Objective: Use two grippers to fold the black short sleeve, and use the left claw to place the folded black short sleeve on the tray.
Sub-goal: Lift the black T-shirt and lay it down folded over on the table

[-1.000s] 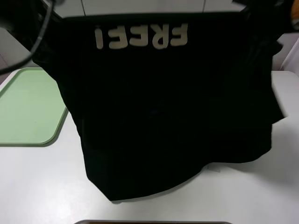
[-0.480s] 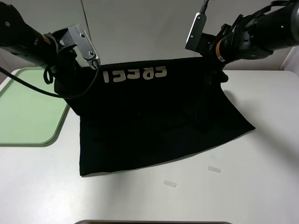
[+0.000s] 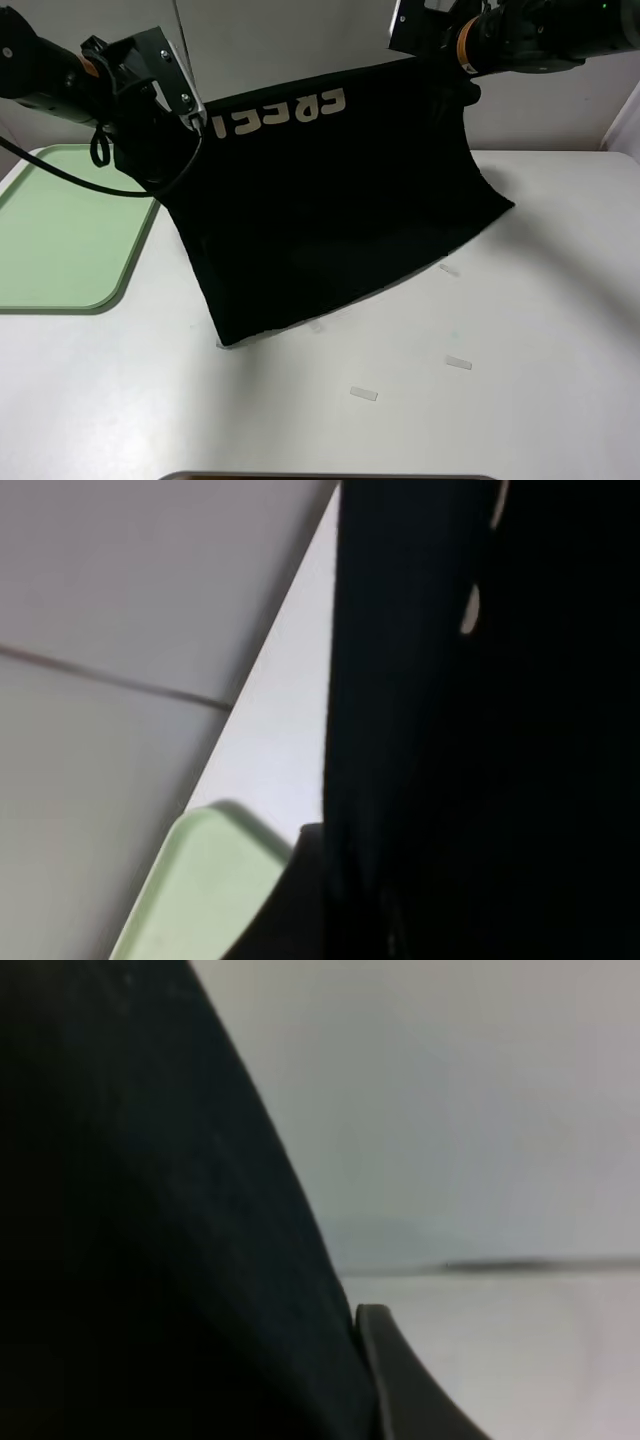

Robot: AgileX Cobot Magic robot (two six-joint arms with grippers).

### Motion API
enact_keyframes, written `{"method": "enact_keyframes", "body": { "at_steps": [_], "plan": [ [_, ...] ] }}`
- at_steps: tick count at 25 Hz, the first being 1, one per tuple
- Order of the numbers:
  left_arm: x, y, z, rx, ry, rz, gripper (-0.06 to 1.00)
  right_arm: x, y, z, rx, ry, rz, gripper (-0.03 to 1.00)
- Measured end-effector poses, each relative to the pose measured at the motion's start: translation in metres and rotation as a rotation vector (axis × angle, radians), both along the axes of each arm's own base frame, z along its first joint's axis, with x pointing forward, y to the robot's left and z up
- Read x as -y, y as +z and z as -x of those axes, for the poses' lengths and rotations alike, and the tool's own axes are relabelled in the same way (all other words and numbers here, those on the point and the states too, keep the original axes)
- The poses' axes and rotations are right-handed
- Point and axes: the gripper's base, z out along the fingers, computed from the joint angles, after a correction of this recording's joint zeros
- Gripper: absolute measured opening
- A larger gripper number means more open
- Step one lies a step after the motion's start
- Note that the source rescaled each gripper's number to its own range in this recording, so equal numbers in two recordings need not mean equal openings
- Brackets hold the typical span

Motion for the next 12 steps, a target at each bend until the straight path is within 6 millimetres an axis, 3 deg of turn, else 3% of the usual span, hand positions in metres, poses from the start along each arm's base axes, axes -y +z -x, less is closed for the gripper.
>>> {"method": "enact_keyframes", "body": {
  "at_steps": [6, 8, 9, 12],
  "plan": [
    [-0.005, -0.008, 0.004, -0.023, -0.02, -0.041, 0.0, -0.004, -0.017, -0.004, -0.03, 0.034, 0.014, 0.01],
    [-0.006, -0.013, 0.007, -0.038, -0.031, -0.056, 0.0, -0.005, -0.032, -0.007, -0.057, 0.044, 0.041, 0.01],
    [-0.006, -0.016, 0.009, -0.048, -0.034, -0.061, 0.0, -0.006, -0.049, -0.01, -0.084, 0.07, 0.088, 0.01],
    [-0.008, -0.026, 0.016, -0.076, -0.053, -0.086, 0.0, -0.008, -0.069, -0.012, -0.107, 0.127, 0.153, 0.01]
  ]
}}
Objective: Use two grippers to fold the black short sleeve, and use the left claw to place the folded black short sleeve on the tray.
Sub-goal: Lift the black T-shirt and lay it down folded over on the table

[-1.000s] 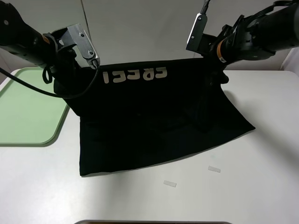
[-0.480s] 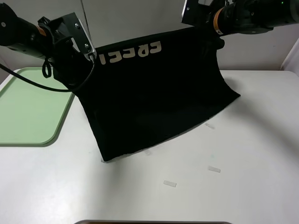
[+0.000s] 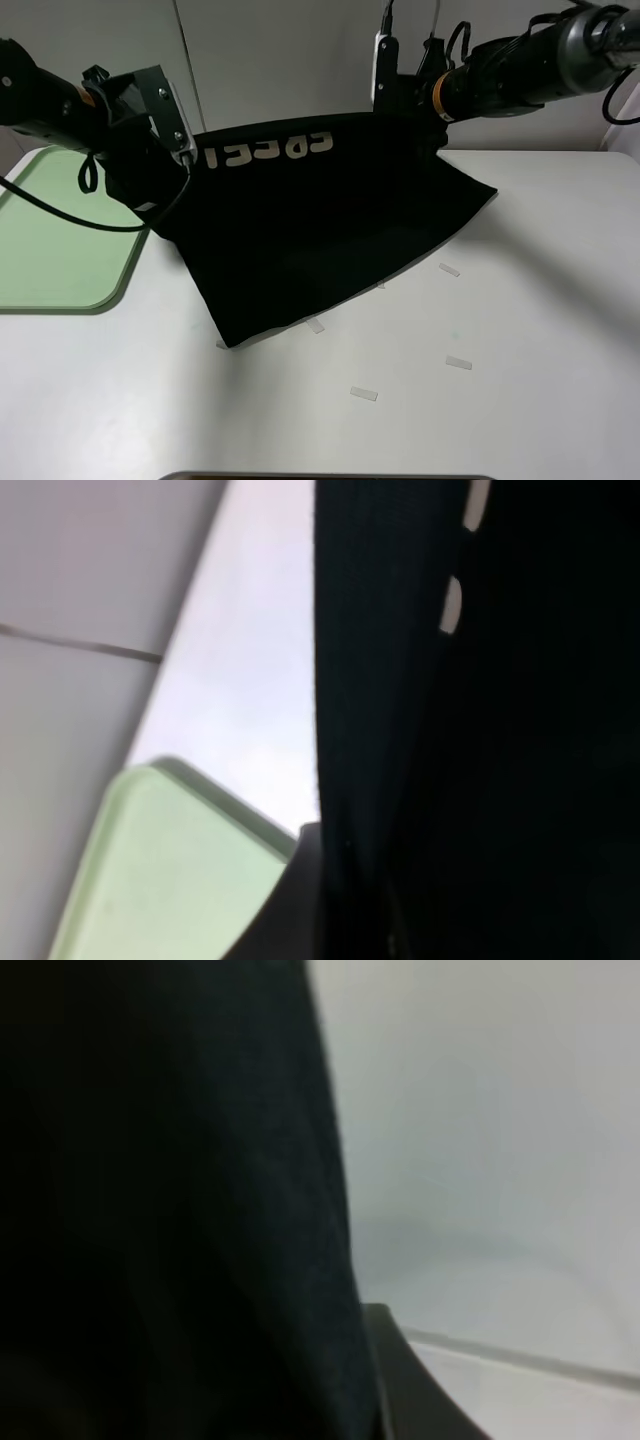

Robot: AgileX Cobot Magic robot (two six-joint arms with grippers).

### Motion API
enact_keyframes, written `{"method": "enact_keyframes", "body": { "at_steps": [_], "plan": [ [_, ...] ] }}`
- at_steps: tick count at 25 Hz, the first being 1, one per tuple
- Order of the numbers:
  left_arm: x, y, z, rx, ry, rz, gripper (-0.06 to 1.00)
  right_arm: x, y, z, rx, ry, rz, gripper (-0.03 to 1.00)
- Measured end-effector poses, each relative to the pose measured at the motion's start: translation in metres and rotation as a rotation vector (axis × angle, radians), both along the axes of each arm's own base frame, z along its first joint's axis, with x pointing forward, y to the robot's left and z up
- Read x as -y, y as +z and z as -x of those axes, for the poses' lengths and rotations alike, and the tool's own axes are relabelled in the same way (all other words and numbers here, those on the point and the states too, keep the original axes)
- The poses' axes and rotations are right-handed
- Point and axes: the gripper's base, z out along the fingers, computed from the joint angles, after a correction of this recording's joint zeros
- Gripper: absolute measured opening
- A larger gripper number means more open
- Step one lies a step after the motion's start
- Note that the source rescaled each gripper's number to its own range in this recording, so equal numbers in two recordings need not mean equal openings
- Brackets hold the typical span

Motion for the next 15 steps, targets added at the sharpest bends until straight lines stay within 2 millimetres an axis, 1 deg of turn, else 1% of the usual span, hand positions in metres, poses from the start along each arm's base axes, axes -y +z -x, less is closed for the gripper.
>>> {"method": "enact_keyframes", "body": {
  "at_steps": [2, 6, 8, 10, 15],
  "plan": [
    [-0.001, -0.008, 0.006, -0.027, -0.024, -0.028, 0.0, -0.002, -0.009, 0.0, -0.011, 0.042, 0.024, 0.01],
    [-0.004, -0.024, 0.02, -0.099, -0.08, -0.089, 0.0, -0.006, -0.015, 0.0, -0.018, 0.091, 0.027, 0.01],
    [-0.001, -0.03, 0.027, -0.124, -0.108, -0.105, 0.0, -0.007, -0.016, 0.0, -0.02, 0.097, 0.031, 0.01],
    [0.006, -0.033, 0.032, -0.147, -0.151, -0.123, 0.0, -0.006, -0.016, 0.0, -0.019, 0.085, 0.044, 0.01],
    [0.036, -0.034, 0.045, -0.17, -0.272, -0.148, 0.0, 0.003, -0.017, -0.002, -0.027, -0.017, 0.07, 0.01]
  ]
}}
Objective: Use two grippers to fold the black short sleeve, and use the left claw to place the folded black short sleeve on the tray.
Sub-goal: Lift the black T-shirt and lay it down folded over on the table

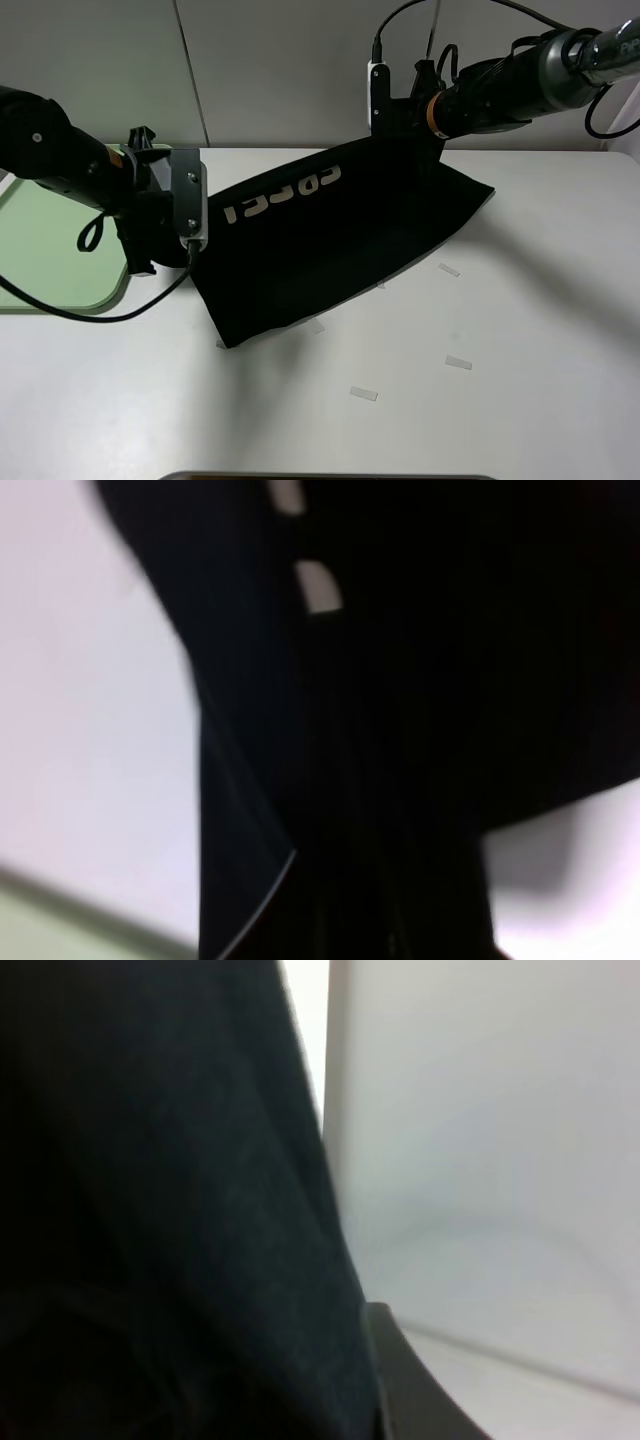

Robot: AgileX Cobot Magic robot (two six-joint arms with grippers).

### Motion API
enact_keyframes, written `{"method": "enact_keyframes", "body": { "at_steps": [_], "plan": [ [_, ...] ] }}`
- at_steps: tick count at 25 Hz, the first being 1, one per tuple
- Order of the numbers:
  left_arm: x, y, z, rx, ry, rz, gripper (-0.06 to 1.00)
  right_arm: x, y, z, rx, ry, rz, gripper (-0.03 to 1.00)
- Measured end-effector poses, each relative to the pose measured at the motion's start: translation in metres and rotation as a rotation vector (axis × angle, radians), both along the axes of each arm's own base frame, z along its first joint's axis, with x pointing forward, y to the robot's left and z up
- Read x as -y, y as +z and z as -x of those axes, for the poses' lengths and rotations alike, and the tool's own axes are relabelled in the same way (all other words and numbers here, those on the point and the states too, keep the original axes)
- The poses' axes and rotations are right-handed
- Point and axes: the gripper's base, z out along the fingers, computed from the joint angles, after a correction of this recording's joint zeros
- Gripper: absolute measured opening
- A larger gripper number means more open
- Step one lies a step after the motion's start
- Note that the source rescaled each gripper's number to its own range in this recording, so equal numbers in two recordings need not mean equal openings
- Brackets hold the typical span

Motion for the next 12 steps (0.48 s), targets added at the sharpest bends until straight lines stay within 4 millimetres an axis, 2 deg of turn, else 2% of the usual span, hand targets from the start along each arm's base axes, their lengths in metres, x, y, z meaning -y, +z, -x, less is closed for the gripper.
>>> {"method": "enact_keyframes", "body": {
  "at_steps": [5, 12],
  "plan": [
    [0.026, -0.001, 0.013, -0.028, -0.059, 0.024, 0.0, 0.006, -0.002, 0.0, -0.016, -0.059, 0.034, 0.01],
    [0.039, 0.0, 0.02, -0.067, -0.013, 0.104, 0.0, 0.021, -0.008, 0.005, -0.1, -0.14, 0.127, 0.01]
  ]
}}
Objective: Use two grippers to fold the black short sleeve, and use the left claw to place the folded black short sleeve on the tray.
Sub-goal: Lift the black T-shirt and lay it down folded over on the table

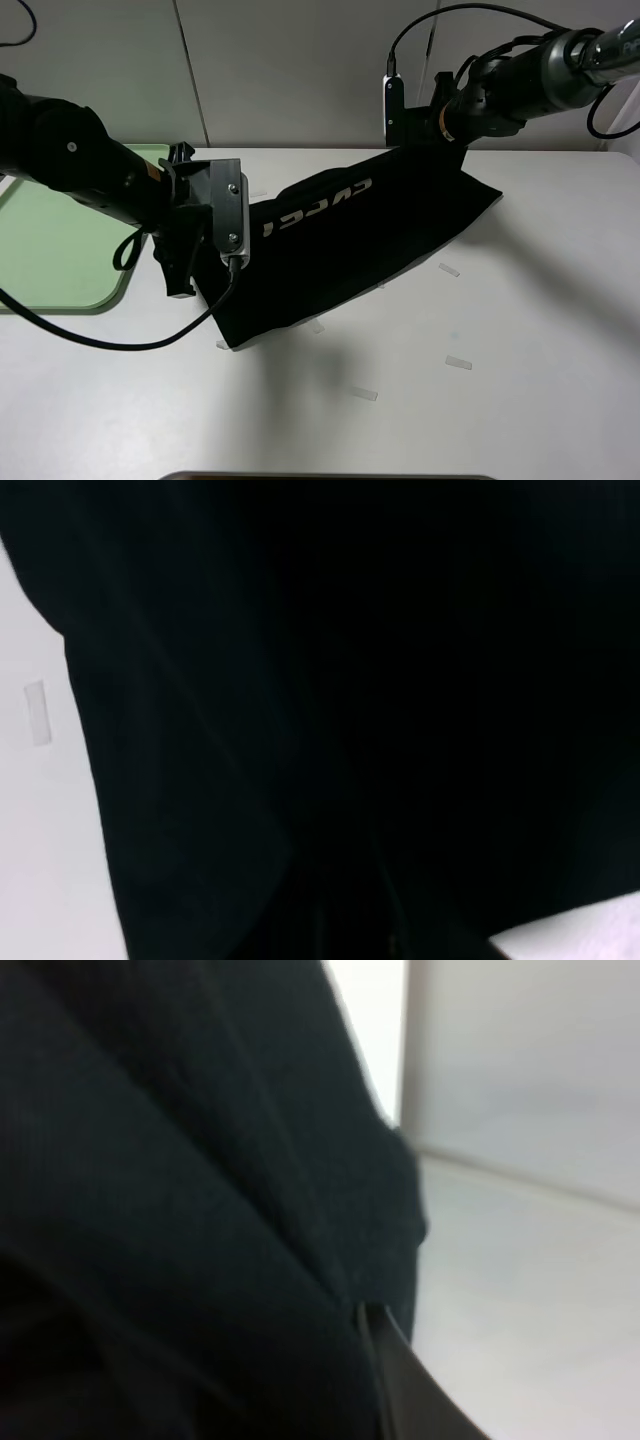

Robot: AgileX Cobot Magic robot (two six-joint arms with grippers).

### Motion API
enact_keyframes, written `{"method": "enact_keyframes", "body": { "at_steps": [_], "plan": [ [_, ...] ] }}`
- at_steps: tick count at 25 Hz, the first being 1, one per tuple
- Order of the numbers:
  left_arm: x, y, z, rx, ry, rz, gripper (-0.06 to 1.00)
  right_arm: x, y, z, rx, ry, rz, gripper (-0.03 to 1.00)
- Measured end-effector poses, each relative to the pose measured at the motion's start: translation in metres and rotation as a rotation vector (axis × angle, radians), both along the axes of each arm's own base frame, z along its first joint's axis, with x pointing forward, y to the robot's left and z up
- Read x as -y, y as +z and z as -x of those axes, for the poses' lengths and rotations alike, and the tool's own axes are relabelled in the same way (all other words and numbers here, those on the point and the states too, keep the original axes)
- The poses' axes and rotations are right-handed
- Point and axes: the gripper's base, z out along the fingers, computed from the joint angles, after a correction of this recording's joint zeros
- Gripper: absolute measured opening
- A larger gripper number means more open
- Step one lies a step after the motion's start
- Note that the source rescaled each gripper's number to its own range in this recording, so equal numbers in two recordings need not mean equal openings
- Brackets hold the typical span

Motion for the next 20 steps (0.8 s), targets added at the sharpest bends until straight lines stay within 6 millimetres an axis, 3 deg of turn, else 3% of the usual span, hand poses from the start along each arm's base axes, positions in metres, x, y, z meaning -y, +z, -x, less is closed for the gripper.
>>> {"method": "enact_keyframes", "body": {
  "at_steps": [10, 20],
  "plan": [
    [0.015, 0.0, 0.01, -0.03, -0.009, 0.038, 0.0, 0.021, -0.01, 0.01, -0.174, -0.146, 0.032, 0.01],
    [0.046, -0.003, 0.041, -0.119, -0.122, 0.035, 0.0, 0.029, -0.015, 0.022, -0.3, -0.253, 0.064, 0.01]
  ]
}}
